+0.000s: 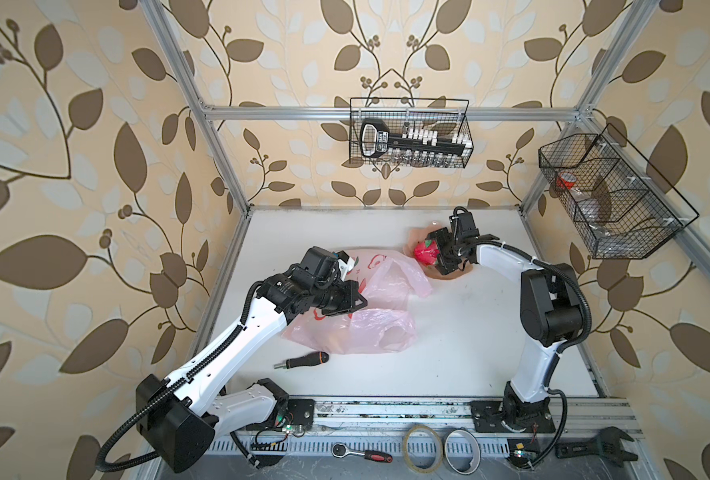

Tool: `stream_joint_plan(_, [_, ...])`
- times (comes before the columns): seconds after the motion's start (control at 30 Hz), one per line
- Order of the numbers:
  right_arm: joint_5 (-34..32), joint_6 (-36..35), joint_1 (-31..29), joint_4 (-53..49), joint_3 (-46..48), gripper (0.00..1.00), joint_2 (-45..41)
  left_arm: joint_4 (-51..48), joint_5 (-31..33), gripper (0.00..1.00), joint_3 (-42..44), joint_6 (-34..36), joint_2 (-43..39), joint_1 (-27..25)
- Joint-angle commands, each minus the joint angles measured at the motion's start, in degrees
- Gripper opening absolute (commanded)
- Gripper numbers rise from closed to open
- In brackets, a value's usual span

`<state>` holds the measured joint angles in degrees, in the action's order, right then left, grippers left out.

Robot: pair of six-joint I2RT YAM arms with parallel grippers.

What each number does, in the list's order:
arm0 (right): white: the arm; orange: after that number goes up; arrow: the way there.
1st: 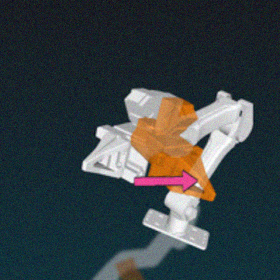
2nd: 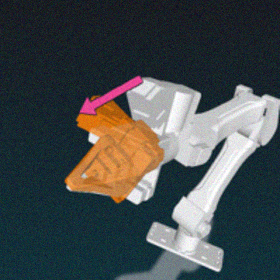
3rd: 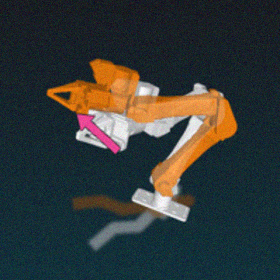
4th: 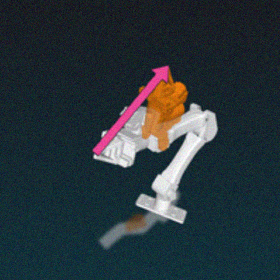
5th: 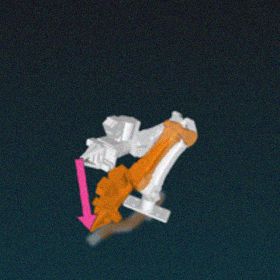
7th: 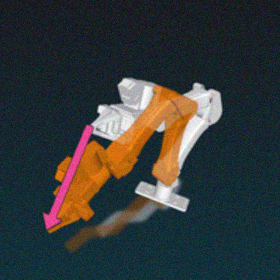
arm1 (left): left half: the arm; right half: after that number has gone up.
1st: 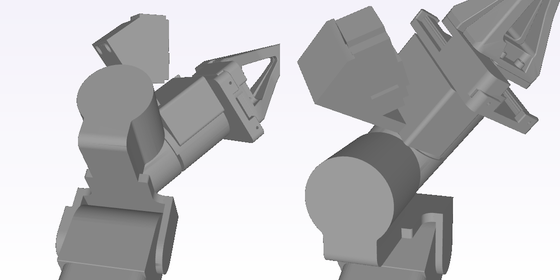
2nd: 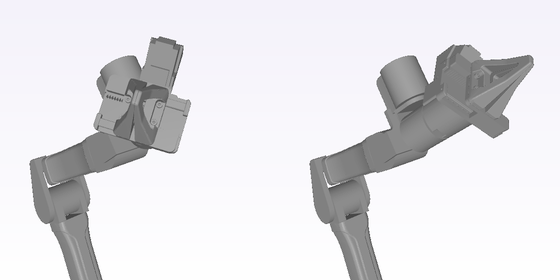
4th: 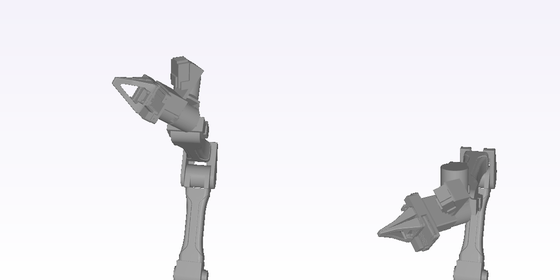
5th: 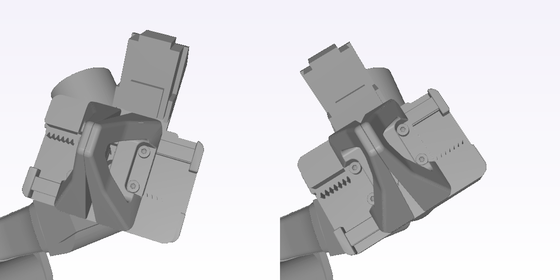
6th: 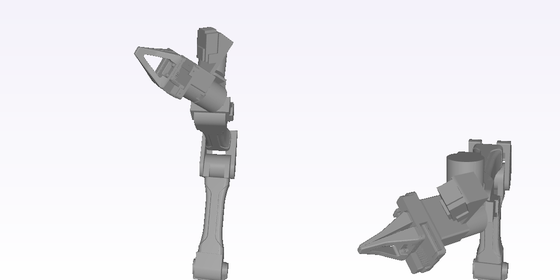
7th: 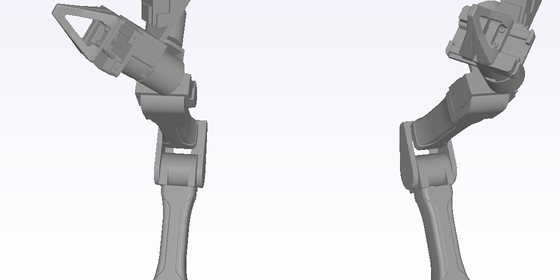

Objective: Place the fruits into the plastic bag
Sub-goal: 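Lower the right gripper onto the dragon fruit and close on it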

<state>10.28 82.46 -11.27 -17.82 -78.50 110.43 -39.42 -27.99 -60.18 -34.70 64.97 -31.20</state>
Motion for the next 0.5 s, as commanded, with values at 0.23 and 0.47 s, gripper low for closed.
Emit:
stream_joint_plan(0.23, [-1.8, -2.6, 0.5, -9.7, -7.0, 1.0, 5.8, 0.2, 0.4, 0.0, 0.5, 0.4, -1.5, -0.5])
stream_joint_plan(0.47, [-3.2, -6.6, 0.3, -14.6, -9.4, 1.0, 8.2, 0.4, 0.3, 0.0, 0.5, 0.4, -1.3, -0.5])
